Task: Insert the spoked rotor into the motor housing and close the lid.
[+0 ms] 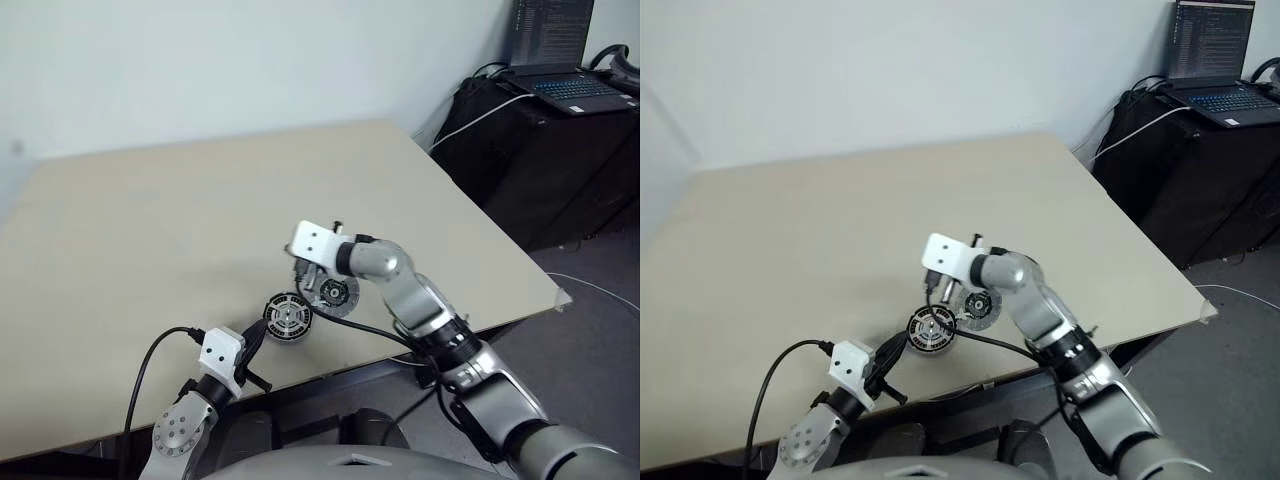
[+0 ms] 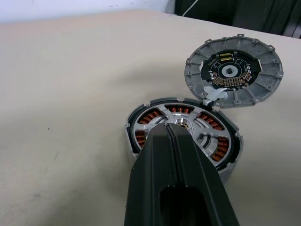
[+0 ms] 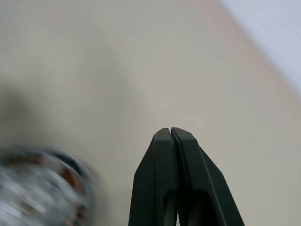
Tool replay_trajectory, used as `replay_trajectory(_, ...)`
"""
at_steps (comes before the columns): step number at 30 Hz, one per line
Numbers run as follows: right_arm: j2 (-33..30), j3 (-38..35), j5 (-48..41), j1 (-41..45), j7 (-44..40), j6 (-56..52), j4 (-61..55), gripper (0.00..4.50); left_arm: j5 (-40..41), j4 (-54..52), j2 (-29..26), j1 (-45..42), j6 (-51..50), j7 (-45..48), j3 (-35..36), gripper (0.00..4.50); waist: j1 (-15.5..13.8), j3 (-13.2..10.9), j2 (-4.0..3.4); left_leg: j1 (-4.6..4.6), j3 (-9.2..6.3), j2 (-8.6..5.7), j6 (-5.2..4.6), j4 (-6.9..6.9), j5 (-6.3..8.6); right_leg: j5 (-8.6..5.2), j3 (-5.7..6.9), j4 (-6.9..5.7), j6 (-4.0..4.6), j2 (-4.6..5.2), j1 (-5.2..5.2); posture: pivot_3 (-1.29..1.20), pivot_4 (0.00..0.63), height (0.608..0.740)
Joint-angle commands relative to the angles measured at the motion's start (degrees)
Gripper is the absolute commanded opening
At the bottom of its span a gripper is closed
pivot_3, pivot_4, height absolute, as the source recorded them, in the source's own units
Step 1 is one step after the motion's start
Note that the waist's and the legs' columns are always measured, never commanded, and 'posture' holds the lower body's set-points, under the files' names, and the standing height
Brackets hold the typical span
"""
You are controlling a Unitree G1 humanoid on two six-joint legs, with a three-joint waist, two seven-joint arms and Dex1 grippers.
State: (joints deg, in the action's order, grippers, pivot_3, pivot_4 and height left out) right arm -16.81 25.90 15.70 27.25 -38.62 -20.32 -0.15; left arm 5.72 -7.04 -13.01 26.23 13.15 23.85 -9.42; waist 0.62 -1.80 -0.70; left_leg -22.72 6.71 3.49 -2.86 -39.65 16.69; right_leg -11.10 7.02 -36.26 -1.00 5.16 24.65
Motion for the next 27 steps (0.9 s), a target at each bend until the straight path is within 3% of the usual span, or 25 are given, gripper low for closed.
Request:
replay_trajectory(1,-3.97,-2.39,4.21,-5.15,4.95,0.85,-6.55,0.05,0.35,-0.77,-0.33,-0.35,1.97,0.6,0.38,0.0,0.05,-0.01,-0.01,0.0,0.0,0.0,0.0,0.02,0.0,-0.01,0.0,0.02,0.0,0.0,0.0,0.0,0.0,0.74)
replay_trajectory(8,-8.28,-11.09,4.02,-17.88,9.71,-5.29,-14.41,0.05,0.67,0.48,-0.84,-1.09,2.21,1.59,0.5,0.0,0.03,-0.02,-0.01,0.06,-0.03,0.04,0.0,0.05,0.0,-0.03,0.01,0.01,0.01,-0.03,-0.02,0.0,0.0,0.74)
replay_trajectory(14,-9.42,-11.57,3.88,-25.97,9.77,-7.07,-16.28,0.05,0.94,1.16,-1.18,-1.5,2.23,2.59,0.55,0.0,0.1,-0.03,-0.01,0.07,-0.06,0.04,0.0,0.05,0.0,-0.04,0.02,0.02,0.02,-0.01,-0.02,0.0,0.0,0.74)
replay_trajectory(18,-6.48,-12.64,-3.3,-28.7,6.92,-6.76,-17.25,0.05,1.06,0.46,-1.42,-1.53,1.61,2.86,0.65,0.0,0.18,-0.07,0.05,0.06,-0.06,0.04,-0.01,0.05,0.01,-0.04,0.02,0.03,0.01,0.0,-0.01,0.0,0.0,0.74)
replay_trajectory(27,-0.36,-16.99,-9.71,-27.66,11.56,-5.9,-11.51,0.05,0.8,-5.25,-1.2,-0.69,-2.5,1.39,-0.02,0.0,0.04,-0.09,0.07,0.02,-0.08,0.0,-0.04,0.05,0.02,-0.02,0.03,0.11,-0.01,0.05,-0.03,0.0,0.0,0.74)
